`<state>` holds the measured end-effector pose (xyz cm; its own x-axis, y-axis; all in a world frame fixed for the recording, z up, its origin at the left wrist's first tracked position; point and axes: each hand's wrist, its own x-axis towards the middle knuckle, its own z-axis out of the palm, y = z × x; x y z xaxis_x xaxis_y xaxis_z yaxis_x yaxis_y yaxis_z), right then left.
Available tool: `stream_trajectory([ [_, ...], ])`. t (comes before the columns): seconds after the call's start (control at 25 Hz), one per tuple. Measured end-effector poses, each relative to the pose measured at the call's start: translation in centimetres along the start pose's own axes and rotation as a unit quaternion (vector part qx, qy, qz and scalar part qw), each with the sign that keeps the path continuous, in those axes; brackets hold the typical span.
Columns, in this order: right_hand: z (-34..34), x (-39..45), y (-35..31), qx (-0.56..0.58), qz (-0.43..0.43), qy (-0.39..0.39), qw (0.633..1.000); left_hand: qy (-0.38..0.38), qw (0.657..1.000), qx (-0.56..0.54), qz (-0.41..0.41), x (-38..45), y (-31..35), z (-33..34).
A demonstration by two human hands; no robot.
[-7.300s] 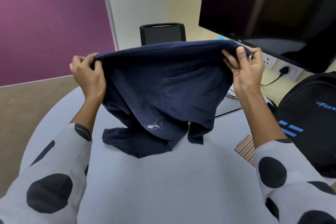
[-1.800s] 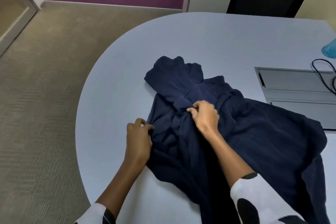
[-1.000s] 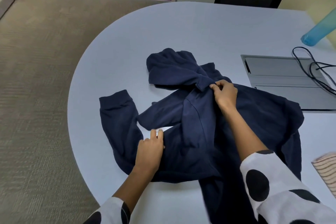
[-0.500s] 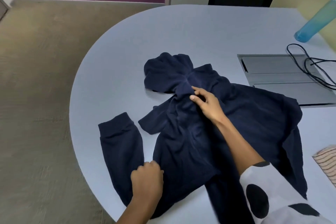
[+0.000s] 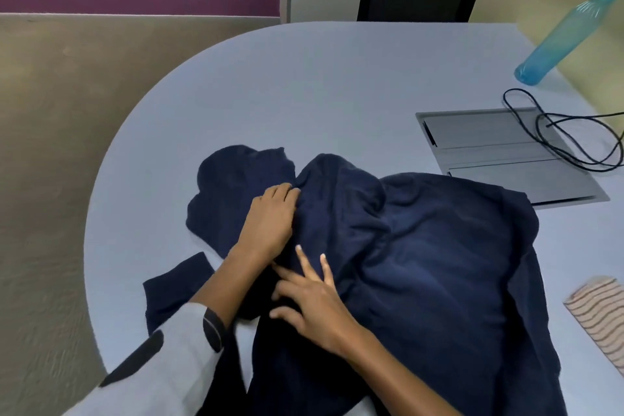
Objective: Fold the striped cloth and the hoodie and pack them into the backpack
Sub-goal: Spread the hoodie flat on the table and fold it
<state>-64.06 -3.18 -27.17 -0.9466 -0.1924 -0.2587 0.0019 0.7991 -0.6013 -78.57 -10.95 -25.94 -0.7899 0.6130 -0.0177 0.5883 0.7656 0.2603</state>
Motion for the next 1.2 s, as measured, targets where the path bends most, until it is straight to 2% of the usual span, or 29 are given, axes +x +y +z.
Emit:
stream_trajectory([
  [0.08, -2.3, 0.7, 0.5, 0.047, -0.007, -0.054, 0.997, -0.085, 0.996, 0.036, 0.01, 2.0, -1.3, 1.5],
  [0.12, -3.9, 1.3, 0.8, 0.108, -0.011, -0.041, 0.993, -0.098, 0.994, 0.039, 0.006, 2.7, -1.6, 1.9],
  [0.16, -5.8, 2.1, 1.3, 0.173, -0.004, 0.013, 0.985, -0.092, 0.995, 0.041, -0.001, 3.2, -1.7, 2.2],
  [0.2, -7.7, 3.0, 2.1, 0.218, 0.017, 0.113, 0.969, -0.073, 0.996, 0.041, -0.015, 3.6, -1.5, 2.5],
  [0.28, -11.3, 5.0, 4.8, 0.166, 0.073, 0.306, 0.935, -0.022, 0.998, 0.025, -0.048, 4.1, -0.5, 2.7],
  [0.32, -12.7, 5.8, 6.2, 0.108, 0.114, 0.343, 0.926, 0.008, 0.999, 0.009, -0.052, 4.3, 0.1, 2.7],
  [0.4, -14.0, 7.0, 8.6, 0.018, 0.217, 0.279, 0.935, 0.059, 0.998, -0.03, -0.018, 5.0, 1.2, 2.1],
  [0.44, -14.0, 7.3, 9.3, 0.004, 0.24, 0.25, 0.938, 0.075, 0.996, -0.044, 0.015, 5.4, 1.6, 1.7],
  [0.48, -13.9, 7.3, 9.4, 0.016, 0.228, 0.257, 0.939, 0.084, 0.994, -0.049, 0.055, 5.7, 2.0, 1.1],
  [0.6, -12.8, 5.0, 7.9, 0.088, 0.079, 0.319, 0.94, 0.048, 0.988, -0.003, 0.146, 5.9, 2.6, -0.5],
  [0.72, -11.7, 1.0, 6.7, 0.122, -0.031, 0.262, 0.957, 0.059, 0.973, 0.085, 0.205, 4.3, 2.8, -2.6],
  [0.8, -13.0, -1.0, 6.6, 0.183, -0.032, 0.157, 0.97, 0.074, 0.967, 0.079, 0.229, 1.9, 3.2, -3.9],
  [0.88, -15.5, -1.0, 7.2, 0.262, 0.018, 0.068, 0.963, 0.047, 0.973, 0.06, 0.216, -1.1, 4.7, -4.7],
  [0.96, -17.3, 1.2, 8.3, 0.298, 0.077, 0.092, 0.947, 0.003, 0.98, 0.04, 0.194, -3.9, 6.7, -4.7],
  [1.04, -17.4, 4.6, 9.5, 0.229, 0.119, 0.145, 0.955, -0.036, 0.981, 0.068, 0.177, -5.7, 8.7, -4.5],
  [1.08, -16.9, 6.3, 9.8, 0.168, 0.12, 0.123, 0.971, -0.042, 0.982, 0.076, 0.167, -6.1, 9.5, -4.3],
  [1.16, -14.8, 8.9, 10.2, 0.008, 0.101, -0.024, 0.995, -0.041, 0.986, 0.079, 0.141, -6.4, 10.7, -4.1],
  [1.2, -13.7, 9.7, 10.4, -0.084, 0.102, -0.1, 0.986, -0.041, 0.988, 0.08, 0.127, -6.4, 10.9, -4.2],
])
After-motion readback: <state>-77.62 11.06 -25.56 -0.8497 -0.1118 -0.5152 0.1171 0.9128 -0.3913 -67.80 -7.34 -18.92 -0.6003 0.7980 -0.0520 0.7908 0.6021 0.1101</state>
